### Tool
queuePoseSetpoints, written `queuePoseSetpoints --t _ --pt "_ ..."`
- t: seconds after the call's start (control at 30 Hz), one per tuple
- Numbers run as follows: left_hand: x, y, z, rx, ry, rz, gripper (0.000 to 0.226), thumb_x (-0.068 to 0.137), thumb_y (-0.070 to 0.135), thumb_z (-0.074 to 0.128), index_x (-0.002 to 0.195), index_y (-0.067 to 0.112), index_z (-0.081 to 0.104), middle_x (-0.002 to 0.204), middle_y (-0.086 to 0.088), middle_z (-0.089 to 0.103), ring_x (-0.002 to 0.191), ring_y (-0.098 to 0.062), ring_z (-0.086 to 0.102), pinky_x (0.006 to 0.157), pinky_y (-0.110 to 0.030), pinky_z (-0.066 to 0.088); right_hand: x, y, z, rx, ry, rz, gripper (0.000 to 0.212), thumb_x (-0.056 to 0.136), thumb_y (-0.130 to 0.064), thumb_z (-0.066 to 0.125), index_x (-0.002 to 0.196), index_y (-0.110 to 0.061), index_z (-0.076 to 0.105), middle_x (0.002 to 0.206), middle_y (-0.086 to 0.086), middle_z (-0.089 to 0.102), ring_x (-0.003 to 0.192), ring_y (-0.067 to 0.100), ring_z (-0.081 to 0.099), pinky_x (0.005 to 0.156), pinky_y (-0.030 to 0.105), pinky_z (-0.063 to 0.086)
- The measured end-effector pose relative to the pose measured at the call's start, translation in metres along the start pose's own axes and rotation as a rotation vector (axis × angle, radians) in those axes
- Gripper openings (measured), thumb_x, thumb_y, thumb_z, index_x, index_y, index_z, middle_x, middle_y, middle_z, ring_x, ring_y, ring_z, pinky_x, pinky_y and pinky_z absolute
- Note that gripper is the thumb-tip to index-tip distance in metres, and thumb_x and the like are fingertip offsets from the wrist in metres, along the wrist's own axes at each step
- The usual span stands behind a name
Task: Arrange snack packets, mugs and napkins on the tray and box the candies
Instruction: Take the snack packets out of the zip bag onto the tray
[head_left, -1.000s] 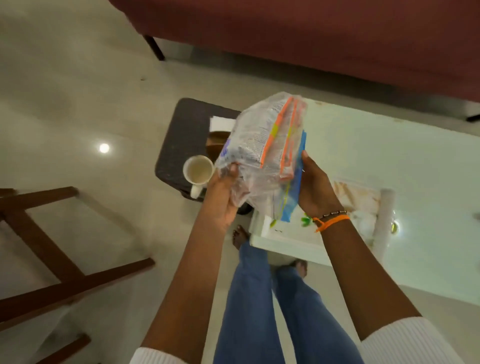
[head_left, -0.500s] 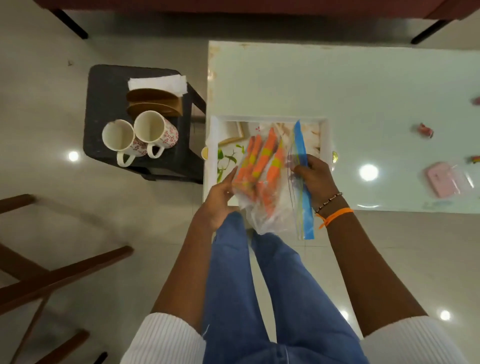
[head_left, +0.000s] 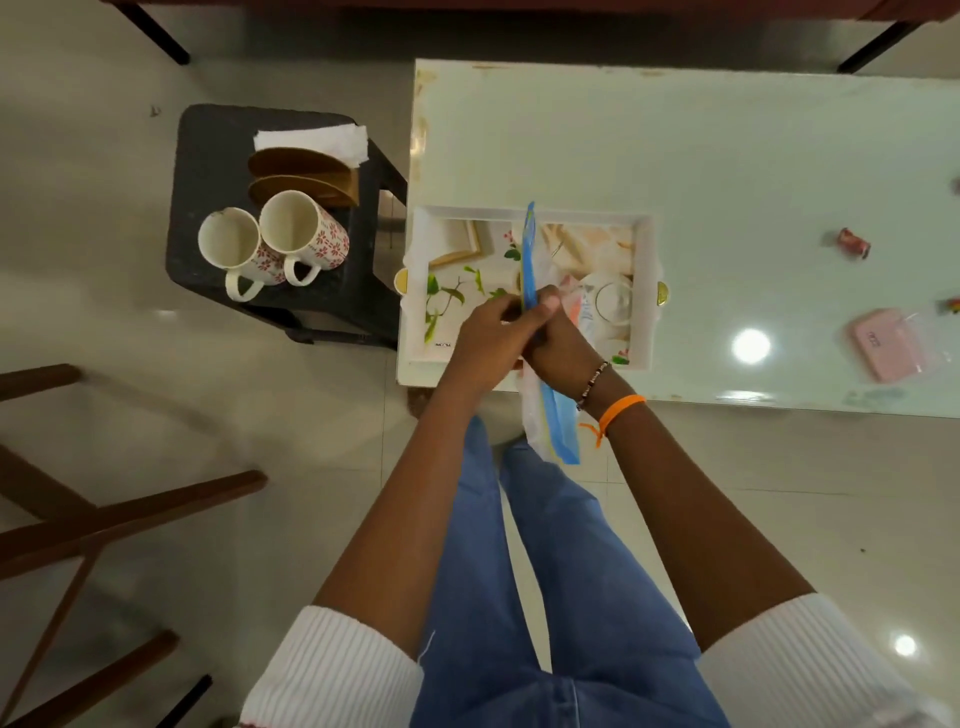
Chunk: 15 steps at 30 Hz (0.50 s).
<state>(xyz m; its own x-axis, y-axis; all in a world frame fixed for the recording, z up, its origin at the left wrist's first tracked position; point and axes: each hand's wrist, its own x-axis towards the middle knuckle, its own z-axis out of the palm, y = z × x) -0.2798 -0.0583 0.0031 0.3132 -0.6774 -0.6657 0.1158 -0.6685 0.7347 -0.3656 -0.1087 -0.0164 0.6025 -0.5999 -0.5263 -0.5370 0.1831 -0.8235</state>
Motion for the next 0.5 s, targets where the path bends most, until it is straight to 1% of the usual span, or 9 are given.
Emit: queuePoseSetpoints --t 0.07,0.1,0.17,0.23,0.3,0.37,0.4,0.47,0.5 --pt "0.003 -0.001 0.001 -0.048 0.111 -0.007 0.024 0.090 0.029 0.055 0.082 0.009 0.066 0.093 -0.022 0.068 0.089 -0.035 0.066 0.079 -0.048 0.058 -0.004 0.001 -0.005 -0.016 -0.007 0.020 0.031 0.085 0.005 0.056 0.084 -0.010 0.028 0.072 -0.003 0.037 0.066 0.008 0.041 0.055 0.011 0.039" --pt "0.005 -0.002 -0.001 -0.092 0.126 -0.029 0.020 0.090 0.023 0.055 0.079 0.013 0.068 0.089 -0.022 0.069 0.084 -0.035 0.068 0.076 -0.047 0.059 -0.006 0.002 -0.008 0.013 -0.005 0.019 0.036 0.082 0.003 0.062 0.080 -0.012 0.029 0.072 -0.001 0.039 0.066 0.005 0.045 0.055 0.008 0.040" --pt "0.005 -0.006 -0.004 -0.126 0.134 -0.062 0.021 0.091 0.016 0.053 0.077 0.018 0.069 0.082 -0.016 0.070 0.073 -0.027 0.070 0.068 -0.040 0.059 -0.009 0.001 -0.013 0.042 0.033 0.007 0.041 0.080 -0.002 0.067 0.073 -0.017 0.029 0.069 -0.001 0.039 0.059 -0.002 0.047 0.053 0.011 0.039" --pt "0.006 -0.010 -0.008 -0.084 0.178 -0.050 0.021 0.092 0.014 0.050 0.082 0.008 0.068 0.087 -0.023 0.068 0.080 -0.034 0.069 0.074 -0.047 0.057 -0.008 0.003 -0.021 -0.026 0.172 -0.001 0.038 0.084 -0.007 0.063 0.071 -0.020 0.029 0.064 -0.006 0.032 0.055 0.004 0.034 0.055 0.020 0.030" --pt "0.005 -0.011 -0.013 -0.050 0.266 -0.032 0.022 0.092 0.014 0.048 0.090 0.000 0.065 0.090 -0.025 0.064 0.088 -0.038 0.063 0.084 -0.052 0.054 -0.007 0.007 -0.033 -0.117 0.376 0.017 0.028 0.085 -0.004 0.057 0.080 -0.015 0.032 0.065 -0.006 0.033 0.059 0.012 0.034 0.060 0.024 0.028" --pt "0.002 -0.010 -0.017 -0.055 0.328 -0.017 0.021 0.092 0.015 0.049 0.096 0.002 0.065 0.085 -0.012 0.061 0.085 -0.026 0.060 0.084 -0.046 0.053 -0.009 0.010 -0.049 -0.213 0.576 0.049 0.026 0.085 -0.004 0.054 0.088 -0.014 0.031 0.070 0.002 0.042 0.067 0.022 0.041 0.062 0.025 0.030" --pt "0.000 -0.010 -0.019 -0.075 0.334 -0.014 0.018 0.091 0.016 0.051 0.096 0.005 0.065 0.083 -0.006 0.061 0.086 -0.021 0.059 0.082 -0.042 0.054 -0.011 0.011 -0.056 -0.257 0.645 0.079 0.028 0.085 -0.004 0.054 0.090 -0.016 0.030 0.075 0.006 0.045 0.070 0.022 0.043 0.063 0.027 0.031" --pt "-0.004 -0.009 -0.020 -0.113 0.325 -0.013 0.011 0.089 0.018 0.055 0.090 0.011 0.064 0.081 0.000 0.062 0.085 -0.020 0.062 0.081 -0.039 0.054 -0.017 0.008 -0.064 -0.343 0.711 0.107 0.031 0.084 -0.005 0.055 0.091 -0.020 0.029 0.080 0.005 0.047 0.072 0.022 0.044 0.064 0.029 0.032" --pt "-0.006 -0.009 -0.019 -0.124 0.323 -0.009 0.009 0.088 0.017 0.056 0.088 0.012 0.064 0.083 -0.003 0.064 0.086 -0.023 0.063 0.082 -0.041 0.055 -0.020 0.004 -0.065 -0.392 0.728 0.092 0.031 0.083 -0.006 0.057 0.092 -0.021 0.031 0.083 0.003 0.047 0.073 0.022 0.044 0.063 0.028 0.032"
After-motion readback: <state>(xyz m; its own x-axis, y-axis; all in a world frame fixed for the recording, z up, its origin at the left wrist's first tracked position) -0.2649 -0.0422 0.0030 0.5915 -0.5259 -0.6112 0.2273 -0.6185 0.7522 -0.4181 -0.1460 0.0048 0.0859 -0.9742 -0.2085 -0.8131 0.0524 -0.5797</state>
